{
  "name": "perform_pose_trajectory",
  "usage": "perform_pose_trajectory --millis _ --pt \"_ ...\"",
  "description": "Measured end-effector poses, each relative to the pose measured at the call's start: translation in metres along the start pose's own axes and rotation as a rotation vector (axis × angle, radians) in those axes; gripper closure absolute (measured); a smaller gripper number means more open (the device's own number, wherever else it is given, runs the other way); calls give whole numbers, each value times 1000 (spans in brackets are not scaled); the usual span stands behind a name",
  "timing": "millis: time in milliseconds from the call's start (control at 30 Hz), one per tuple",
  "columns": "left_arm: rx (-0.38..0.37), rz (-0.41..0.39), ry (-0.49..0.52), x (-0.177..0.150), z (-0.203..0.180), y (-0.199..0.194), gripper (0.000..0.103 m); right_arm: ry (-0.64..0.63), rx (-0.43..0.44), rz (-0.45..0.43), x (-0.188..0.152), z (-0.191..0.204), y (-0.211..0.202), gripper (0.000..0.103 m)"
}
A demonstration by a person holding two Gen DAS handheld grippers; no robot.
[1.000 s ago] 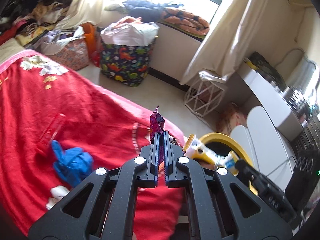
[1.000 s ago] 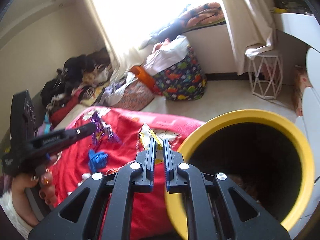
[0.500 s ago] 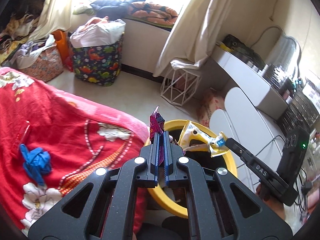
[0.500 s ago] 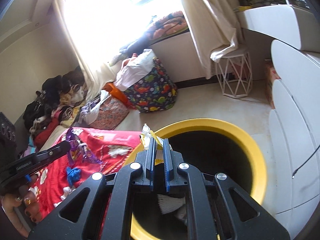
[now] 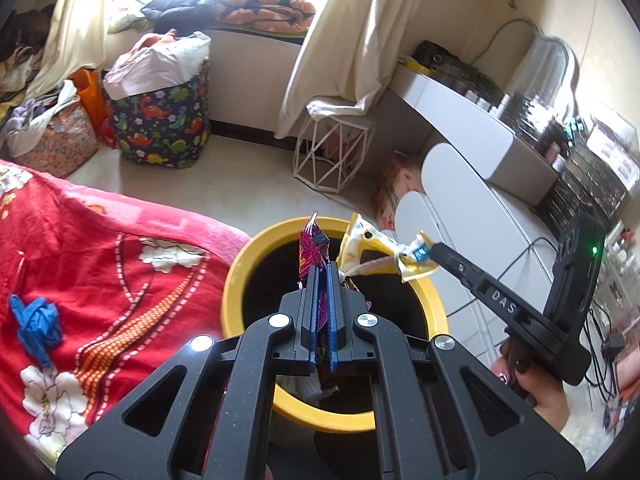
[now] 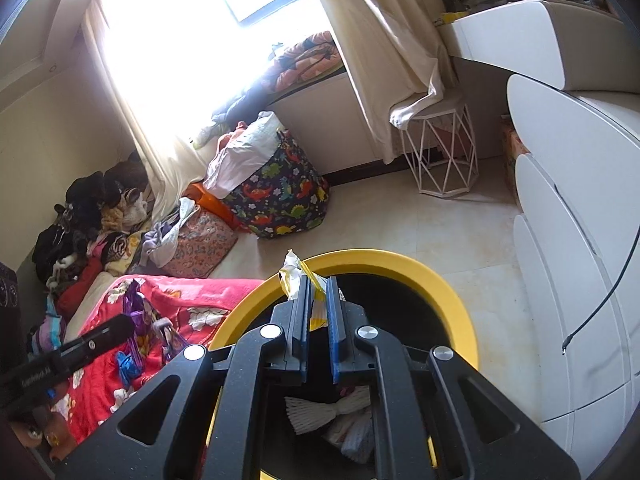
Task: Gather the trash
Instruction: 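Carry both wrappers with both tools over the bin, then open both tools to drop the wrappers into the bin, then move both open tools back to the blue glove and red container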
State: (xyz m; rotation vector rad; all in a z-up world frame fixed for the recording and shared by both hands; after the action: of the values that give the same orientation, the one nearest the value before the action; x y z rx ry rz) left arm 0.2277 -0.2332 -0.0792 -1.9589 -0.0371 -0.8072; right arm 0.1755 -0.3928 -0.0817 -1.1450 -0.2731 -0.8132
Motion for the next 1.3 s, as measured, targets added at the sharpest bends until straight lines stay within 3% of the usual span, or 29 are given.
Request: perform_pose_trajectory --millis 267,300,333,367,433,533,733,1000,1300 --pt "-17 52 39 -10 -20 19 98 37 -14 -9 2 -12 -3 91" --pt "-16 76 46 -13 -22 24 76 60 -8 -14 1 -14 -4 78" --pt "-12 87 46 -15 -22 28 35 83 -2 -15 1 -17 -4 70" --pt "-5 78 41 -16 -22 28 23 99 -6 -14 0 -20 -4 67" --pt "-10 56 37 -18 -18 26 21 96 -15 -14 0 -20 -5 67" --pt "48 40 17 -20 -4 23 19 74 -19 -10 -2 -15 -4 66" --pt "103 -6 -99 -19 42 5 14 24 18 22 -7 7 4 59" --pt "200 -94 -171 -17 92 -34 12 -88 88 76 -21 62 16 50" --pt "287 -139 -225 -24 143 -66 11 -231 160 125 -34 131 33 44"
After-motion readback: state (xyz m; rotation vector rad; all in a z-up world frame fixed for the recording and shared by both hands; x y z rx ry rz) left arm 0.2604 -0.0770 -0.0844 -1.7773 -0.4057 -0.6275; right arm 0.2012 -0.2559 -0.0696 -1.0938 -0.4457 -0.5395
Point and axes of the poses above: each gripper's, at about its wrist camera, not at the fingertips, and y roughly the way its jaws point, z to its left, x to its top, the point moved 7 cm from there along y, roughly the way its jaws point, and after that the axes turned 13 degrees about z, right-handed, at the moved point
